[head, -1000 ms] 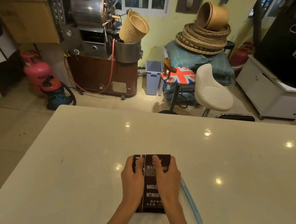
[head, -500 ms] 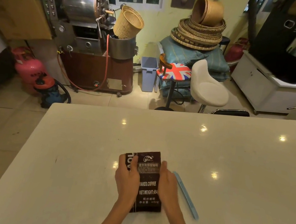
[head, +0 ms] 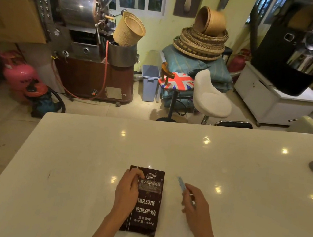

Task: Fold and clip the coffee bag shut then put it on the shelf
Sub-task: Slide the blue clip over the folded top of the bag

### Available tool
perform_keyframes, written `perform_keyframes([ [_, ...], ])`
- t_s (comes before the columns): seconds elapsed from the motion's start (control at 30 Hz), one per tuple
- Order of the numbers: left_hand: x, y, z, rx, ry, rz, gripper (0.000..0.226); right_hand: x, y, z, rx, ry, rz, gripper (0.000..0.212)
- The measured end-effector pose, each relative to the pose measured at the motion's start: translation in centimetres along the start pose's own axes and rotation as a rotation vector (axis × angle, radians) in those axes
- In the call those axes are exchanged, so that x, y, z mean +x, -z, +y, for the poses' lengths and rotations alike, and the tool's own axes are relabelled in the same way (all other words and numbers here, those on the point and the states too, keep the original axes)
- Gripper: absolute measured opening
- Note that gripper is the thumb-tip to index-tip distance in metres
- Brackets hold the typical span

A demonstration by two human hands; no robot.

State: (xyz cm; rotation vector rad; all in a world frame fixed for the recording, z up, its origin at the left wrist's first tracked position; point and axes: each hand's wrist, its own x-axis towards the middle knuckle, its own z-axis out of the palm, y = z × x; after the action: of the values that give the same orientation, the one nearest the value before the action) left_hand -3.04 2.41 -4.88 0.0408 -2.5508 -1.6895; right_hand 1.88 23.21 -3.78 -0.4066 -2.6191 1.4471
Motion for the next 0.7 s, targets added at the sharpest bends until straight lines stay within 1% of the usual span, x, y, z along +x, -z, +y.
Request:
perform_keyframes([
  [0.03,0.0,0.0,0.2,-0.028,0.006,-0.035,0.027,0.0,0.0,-1.0,0.064,0.020,-0.040,0.019],
  [0.1,-0.2,0.2,0.6,-0.101,0.016,-0.106,0.023,0.2,0.0,-2.5,0.030,0.103,-0.157,0.025],
  [0.13,-0.2,0.3,0.8,-0.112,0.005,-0.132,0.019,0.3,0.0,-3.2,-0.017,0.142,-0.218,0.023],
  [0.17,-0.3,0.5,1.1,-0.111,-0.018,-0.156,0.020,0.5,-0.1,-3.8,-0.061,0.165,-0.272,0.020],
  [0.23,-0.4,0.8,1.3,-0.116,-0.073,-0.182,0.030,0.8,-0.5,-4.5,-0.121,0.168,-0.362,0.013],
  [0.3,-0.3,0.9,1.8,-0.112,-0.111,-0.188,0.024,0.9,-0.9,-5.4,-0.162,0.178,-0.430,0.008],
  [0.37,-0.2,1.0,2.0,-0.112,-0.125,-0.181,0.019,1.1,-1.1,-6.2,-0.160,0.178,-0.475,0.008],
  [0.5,-0.2,1.5,2.0,-0.148,-0.096,-0.229,0.021,1.4,-0.7,-7.0,-0.039,0.120,-0.504,0.012],
  [0.57,-0.3,1.5,2.0,-0.168,-0.062,-0.250,0.023,1.4,-0.5,-7.4,-0.020,0.114,-0.520,0.012],
  [0.6,-0.3,1.4,2.1,-0.165,-0.046,-0.235,0.024,1.5,-0.4,-7.5,-0.022,0.110,-0.533,0.011],
  [0.63,-0.2,1.2,2.1,-0.152,-0.033,-0.202,0.025,1.5,-0.3,-7.6,-0.043,0.103,-0.555,0.014],
  [0.67,-0.2,1.1,2.1,-0.137,-0.021,-0.163,0.025,1.6,-0.2,-7.6,-0.122,0.121,-0.568,0.022],
  [0.7,-0.2,0.9,2.0,-0.135,-0.003,-0.125,0.026,1.6,-0.1,-7.3,-0.268,0.193,-0.552,0.032],
])
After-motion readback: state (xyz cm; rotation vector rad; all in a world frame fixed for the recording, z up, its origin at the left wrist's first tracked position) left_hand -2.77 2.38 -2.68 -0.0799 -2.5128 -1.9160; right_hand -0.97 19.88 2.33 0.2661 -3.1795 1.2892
